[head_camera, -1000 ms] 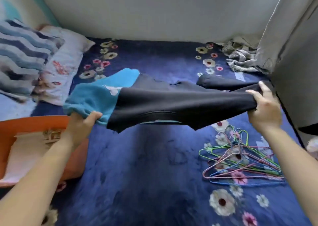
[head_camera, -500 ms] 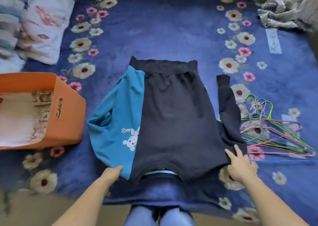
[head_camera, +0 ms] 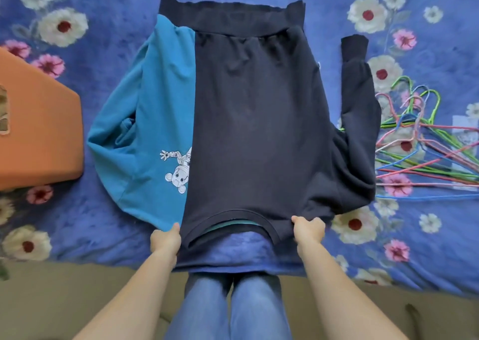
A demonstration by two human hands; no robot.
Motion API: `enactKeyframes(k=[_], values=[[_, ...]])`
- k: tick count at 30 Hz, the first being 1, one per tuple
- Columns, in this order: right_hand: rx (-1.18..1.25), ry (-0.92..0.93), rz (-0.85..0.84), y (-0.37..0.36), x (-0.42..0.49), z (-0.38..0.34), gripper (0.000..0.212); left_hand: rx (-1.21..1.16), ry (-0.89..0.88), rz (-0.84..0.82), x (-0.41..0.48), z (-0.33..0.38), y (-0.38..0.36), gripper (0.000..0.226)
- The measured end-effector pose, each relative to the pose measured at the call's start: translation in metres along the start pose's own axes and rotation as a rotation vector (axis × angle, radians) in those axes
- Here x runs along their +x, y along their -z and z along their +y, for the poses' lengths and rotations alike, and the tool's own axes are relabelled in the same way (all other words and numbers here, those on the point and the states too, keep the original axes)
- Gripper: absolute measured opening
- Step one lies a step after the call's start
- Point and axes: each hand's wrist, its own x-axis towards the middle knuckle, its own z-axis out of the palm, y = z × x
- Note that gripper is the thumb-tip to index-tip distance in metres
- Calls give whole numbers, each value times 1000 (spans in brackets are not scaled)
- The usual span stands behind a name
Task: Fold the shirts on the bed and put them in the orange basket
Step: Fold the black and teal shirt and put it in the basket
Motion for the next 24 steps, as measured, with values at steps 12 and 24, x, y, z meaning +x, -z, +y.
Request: enactKeyframes(k=[12, 24], values=[[-869, 663, -154, -4, -4, -181, 16, 1002, -637, -86, -19, 190, -28, 18], [-460, 1211, 142, -83, 79, -407, 44, 596, -1190, 367, 57, 437, -111, 51]])
